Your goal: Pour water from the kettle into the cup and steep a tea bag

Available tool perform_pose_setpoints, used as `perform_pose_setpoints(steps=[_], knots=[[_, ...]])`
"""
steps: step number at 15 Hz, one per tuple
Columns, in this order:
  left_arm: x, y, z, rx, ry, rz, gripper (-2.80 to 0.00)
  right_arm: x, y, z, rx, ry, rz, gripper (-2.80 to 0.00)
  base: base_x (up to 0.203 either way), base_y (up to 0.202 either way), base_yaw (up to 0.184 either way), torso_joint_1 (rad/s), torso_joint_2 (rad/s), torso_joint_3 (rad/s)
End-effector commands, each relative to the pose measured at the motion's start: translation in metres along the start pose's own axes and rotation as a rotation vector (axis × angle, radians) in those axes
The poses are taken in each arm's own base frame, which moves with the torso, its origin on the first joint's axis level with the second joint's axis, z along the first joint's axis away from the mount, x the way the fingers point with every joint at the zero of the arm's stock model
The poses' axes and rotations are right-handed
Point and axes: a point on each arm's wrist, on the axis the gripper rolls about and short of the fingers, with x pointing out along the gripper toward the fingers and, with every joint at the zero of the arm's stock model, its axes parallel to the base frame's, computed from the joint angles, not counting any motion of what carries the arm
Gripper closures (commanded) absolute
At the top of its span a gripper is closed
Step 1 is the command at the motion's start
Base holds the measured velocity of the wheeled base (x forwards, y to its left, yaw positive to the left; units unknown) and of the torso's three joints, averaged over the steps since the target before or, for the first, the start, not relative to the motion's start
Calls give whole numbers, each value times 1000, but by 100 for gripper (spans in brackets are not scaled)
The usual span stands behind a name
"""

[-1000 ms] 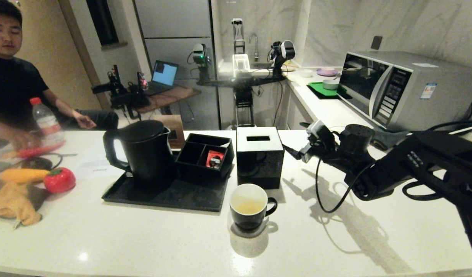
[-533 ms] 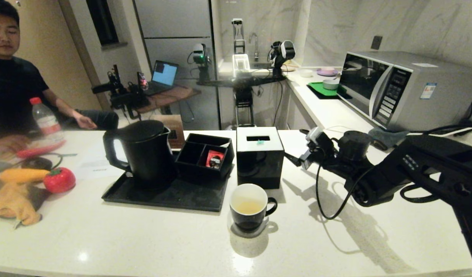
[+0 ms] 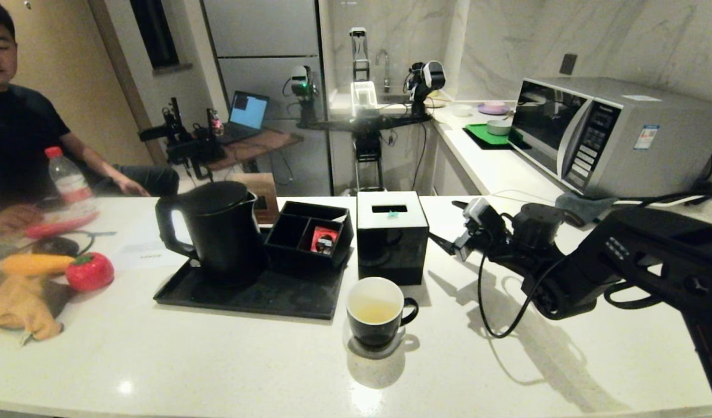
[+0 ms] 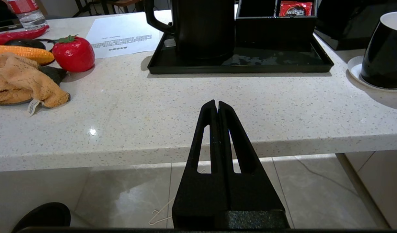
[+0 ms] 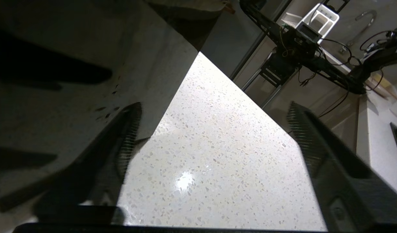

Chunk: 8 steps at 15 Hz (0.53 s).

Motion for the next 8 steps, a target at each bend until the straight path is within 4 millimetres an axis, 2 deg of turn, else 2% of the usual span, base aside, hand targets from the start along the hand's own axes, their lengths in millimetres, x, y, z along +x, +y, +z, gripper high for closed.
perform_pose_setpoints(steps=[1, 5, 8], knots=[[0, 0, 0, 0, 0, -1, 0, -5, 0, 5, -2, -6, 10, 0, 0, 0, 0, 0, 0, 0], [0, 0, 0, 0, 0, 1, 0, -22, 0, 12, 16, 30, 20, 0, 0, 0, 0, 0, 0, 0], [0, 0, 0, 0, 0, -1, 0, -42, 2, 15, 40, 80, 29, 0, 0, 0, 0, 0, 0, 0]])
